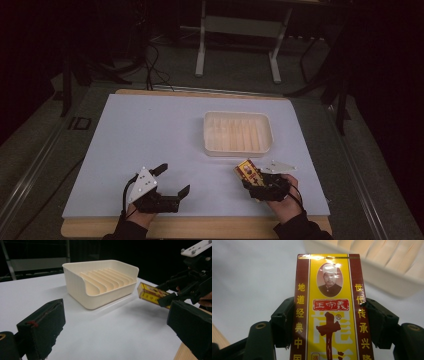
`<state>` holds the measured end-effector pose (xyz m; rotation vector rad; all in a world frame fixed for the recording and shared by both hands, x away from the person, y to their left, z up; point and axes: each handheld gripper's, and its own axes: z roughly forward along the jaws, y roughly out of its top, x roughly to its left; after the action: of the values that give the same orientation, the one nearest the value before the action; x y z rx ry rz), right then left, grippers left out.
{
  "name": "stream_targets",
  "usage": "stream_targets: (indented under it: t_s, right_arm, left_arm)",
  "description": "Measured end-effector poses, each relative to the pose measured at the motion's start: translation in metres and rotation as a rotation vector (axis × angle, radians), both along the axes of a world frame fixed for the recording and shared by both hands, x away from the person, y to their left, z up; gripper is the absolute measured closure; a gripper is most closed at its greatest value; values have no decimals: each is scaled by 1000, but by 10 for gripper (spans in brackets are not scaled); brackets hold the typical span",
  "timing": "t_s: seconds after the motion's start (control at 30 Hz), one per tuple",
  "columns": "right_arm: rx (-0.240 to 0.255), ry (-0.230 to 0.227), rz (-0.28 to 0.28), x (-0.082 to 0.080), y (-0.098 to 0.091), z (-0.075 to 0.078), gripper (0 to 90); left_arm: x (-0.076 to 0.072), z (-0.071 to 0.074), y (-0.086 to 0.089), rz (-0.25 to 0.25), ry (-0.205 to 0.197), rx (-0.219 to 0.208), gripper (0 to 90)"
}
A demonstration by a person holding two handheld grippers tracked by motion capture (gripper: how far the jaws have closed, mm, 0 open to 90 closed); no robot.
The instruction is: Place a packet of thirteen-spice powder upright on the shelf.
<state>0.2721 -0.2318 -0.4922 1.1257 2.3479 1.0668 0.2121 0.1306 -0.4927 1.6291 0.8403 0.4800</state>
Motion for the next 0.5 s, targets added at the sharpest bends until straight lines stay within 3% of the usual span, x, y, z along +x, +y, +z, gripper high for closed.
stream_targets:
  t_s: [0.1,0.33,0.5]
  right_arm:
    - [25,-57,2,-2,1,8,322]
    - [48,-102,26,-5,4,18,321]
    - [61,-186,31,-10,4,29,322]
  left_arm:
    - [1,-1,0,4,6,3,27]
    - [2,-1,-1,-1,12,-13,27]
    - [3,5,-6,1,22,-27,27]
